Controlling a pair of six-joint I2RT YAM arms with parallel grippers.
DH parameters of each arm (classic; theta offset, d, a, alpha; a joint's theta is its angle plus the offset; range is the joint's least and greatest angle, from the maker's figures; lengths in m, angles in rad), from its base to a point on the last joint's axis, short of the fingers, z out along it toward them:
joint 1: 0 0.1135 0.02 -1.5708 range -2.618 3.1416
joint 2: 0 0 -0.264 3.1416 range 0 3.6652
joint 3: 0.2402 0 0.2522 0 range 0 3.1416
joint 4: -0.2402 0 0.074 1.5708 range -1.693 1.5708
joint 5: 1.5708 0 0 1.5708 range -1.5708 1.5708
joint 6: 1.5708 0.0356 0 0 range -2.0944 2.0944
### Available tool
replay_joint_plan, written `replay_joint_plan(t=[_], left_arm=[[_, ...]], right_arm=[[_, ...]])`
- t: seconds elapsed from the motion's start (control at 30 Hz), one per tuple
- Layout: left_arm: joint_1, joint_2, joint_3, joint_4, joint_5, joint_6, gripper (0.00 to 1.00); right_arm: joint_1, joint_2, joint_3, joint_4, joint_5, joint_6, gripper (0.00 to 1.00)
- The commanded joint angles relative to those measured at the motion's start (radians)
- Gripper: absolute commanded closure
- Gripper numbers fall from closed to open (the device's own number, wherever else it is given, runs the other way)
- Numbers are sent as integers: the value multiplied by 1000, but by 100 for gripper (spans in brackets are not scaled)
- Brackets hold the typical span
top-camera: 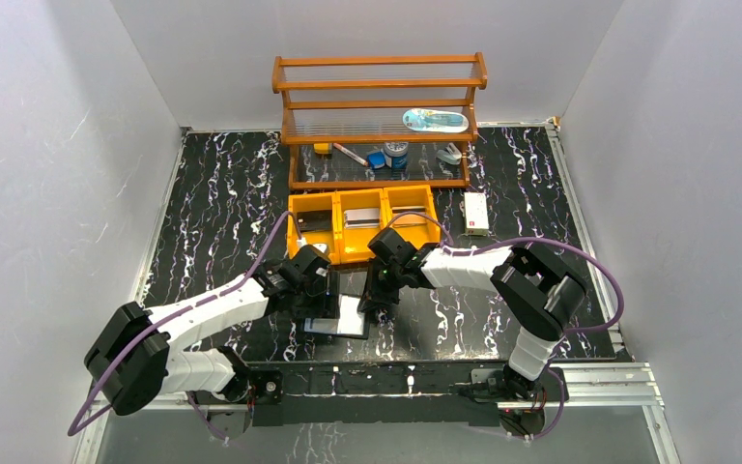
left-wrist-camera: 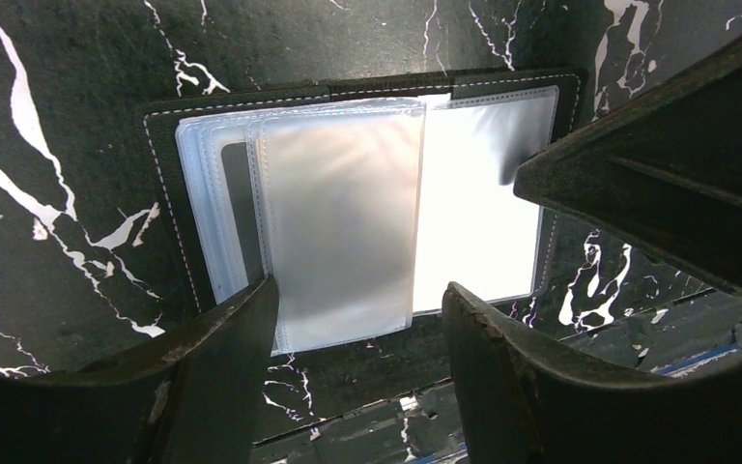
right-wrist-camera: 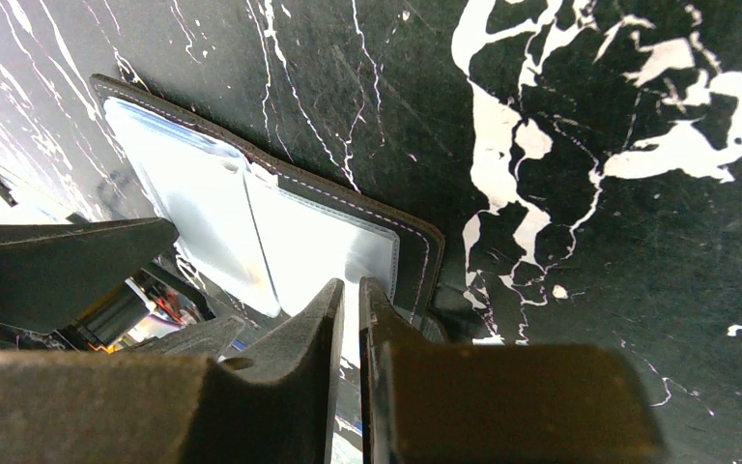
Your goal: Take the credit cards out of the card holder
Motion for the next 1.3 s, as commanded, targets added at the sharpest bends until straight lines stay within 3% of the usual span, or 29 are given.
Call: replay_joint_plan(t=[0.0, 0.27, 0.6, 0.87, 1.27], left_arm=[[3, -5, 2, 30, 53, 10, 39], [3, 36, -41, 147, 168, -28, 39], [3, 13, -39, 186, 187, -40, 39], [3, 24, -70, 331, 296, -104, 39], [4, 6, -110, 392, 318, -148, 40]], right_arm=[[3, 5, -29, -42, 21, -24, 80], [3, 5, -31, -42, 21, -25, 80], [3, -21, -33, -4, 5, -18, 76], [3, -23, -50, 33, -12, 14, 75], [3, -88, -93, 142, -33, 49, 70]])
